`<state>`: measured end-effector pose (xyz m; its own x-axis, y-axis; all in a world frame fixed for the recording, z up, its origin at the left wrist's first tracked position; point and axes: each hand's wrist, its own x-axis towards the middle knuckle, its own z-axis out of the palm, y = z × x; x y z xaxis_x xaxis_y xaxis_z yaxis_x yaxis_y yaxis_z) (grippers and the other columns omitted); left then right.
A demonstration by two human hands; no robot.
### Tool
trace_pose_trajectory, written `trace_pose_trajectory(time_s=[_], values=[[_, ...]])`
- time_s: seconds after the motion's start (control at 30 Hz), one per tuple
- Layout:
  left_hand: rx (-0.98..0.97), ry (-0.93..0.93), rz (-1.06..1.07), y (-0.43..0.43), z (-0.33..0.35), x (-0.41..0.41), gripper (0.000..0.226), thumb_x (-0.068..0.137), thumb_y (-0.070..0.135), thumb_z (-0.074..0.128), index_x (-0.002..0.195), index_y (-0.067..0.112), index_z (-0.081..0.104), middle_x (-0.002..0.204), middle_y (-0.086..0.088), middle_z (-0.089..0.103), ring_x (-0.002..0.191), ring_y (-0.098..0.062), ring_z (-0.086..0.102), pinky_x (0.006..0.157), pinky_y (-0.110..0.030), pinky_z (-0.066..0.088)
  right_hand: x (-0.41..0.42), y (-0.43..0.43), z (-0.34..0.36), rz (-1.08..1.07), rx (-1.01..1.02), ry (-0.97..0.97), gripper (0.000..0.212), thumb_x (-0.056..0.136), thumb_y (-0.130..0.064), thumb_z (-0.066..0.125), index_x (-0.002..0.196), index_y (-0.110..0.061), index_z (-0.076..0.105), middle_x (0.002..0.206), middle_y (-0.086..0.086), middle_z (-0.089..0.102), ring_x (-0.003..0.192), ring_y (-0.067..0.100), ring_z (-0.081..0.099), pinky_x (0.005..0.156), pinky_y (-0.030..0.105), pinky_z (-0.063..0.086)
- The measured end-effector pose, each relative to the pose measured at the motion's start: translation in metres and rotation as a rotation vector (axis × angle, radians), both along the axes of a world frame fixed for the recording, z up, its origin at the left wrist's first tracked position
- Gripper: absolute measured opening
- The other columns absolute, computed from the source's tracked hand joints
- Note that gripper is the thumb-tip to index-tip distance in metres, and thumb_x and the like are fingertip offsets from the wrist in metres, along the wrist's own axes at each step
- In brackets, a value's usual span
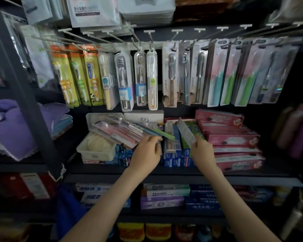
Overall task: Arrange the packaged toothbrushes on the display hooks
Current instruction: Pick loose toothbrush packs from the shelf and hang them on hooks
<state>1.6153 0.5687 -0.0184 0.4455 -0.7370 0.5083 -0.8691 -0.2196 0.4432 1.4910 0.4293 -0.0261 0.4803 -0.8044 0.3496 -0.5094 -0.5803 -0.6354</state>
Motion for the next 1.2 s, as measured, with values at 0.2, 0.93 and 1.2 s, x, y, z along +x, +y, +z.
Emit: trace_pose_trajectory(time_s=[0.2, 0.93, 1.2], values=[[-0.067, 0.719, -0.108, -0.026, 0.009, -0.039, 0.024, 0.098, 0.025, 0.047, 0.115, 0.014, 0.06, 0.109, -0.004, 0.066, 0.093, -0.012, 0.062, 0.085, -0.027, 0.051, -0.034, 0.016, -0.007, 0.011, -0.136, -0.259, 0.04, 0.096, -0.003, 0.043, 0.136, -0.004, 0.046, 0.056, -0.006, 0.044, 0.044, 0.004, 0.037, 0.04, 0.014, 0.036], [-0.121, 0.892, -0.434, -0.063, 0.033, -0.07, 0.022, 0.093, 0.019, 0.057, 0.113, 0.027, 0.064, 0.107, -0.002, 0.07, 0.099, -0.016, 0.067, 0.088, -0.039, 0.054, -0.055, -0.003, 0.019, 0.304, 0.109, -0.467, 0.04, 0.092, -0.024, 0.057, 0.13, -0.018, 0.045, 0.111, -0.011, 0.059, 0.104, 0.005, 0.059, 0.082, 0.017, 0.052], [-0.093, 0.409, -0.332, -0.089, 0.078, -0.057, 0.021, 0.095, 0.026, 0.054, 0.115, 0.029, 0.061, 0.098, 0.011, 0.068, 0.091, -0.003, 0.062, 0.069, -0.01, 0.047, -0.029, -0.033, 0.076, 0.162, -0.03, -0.347, 0.032, 0.097, -0.027, 0.05, 0.124, -0.01, 0.046, 0.088, -0.002, 0.052, 0.079, 0.016, 0.051, 0.054, 0.013, 0.036]])
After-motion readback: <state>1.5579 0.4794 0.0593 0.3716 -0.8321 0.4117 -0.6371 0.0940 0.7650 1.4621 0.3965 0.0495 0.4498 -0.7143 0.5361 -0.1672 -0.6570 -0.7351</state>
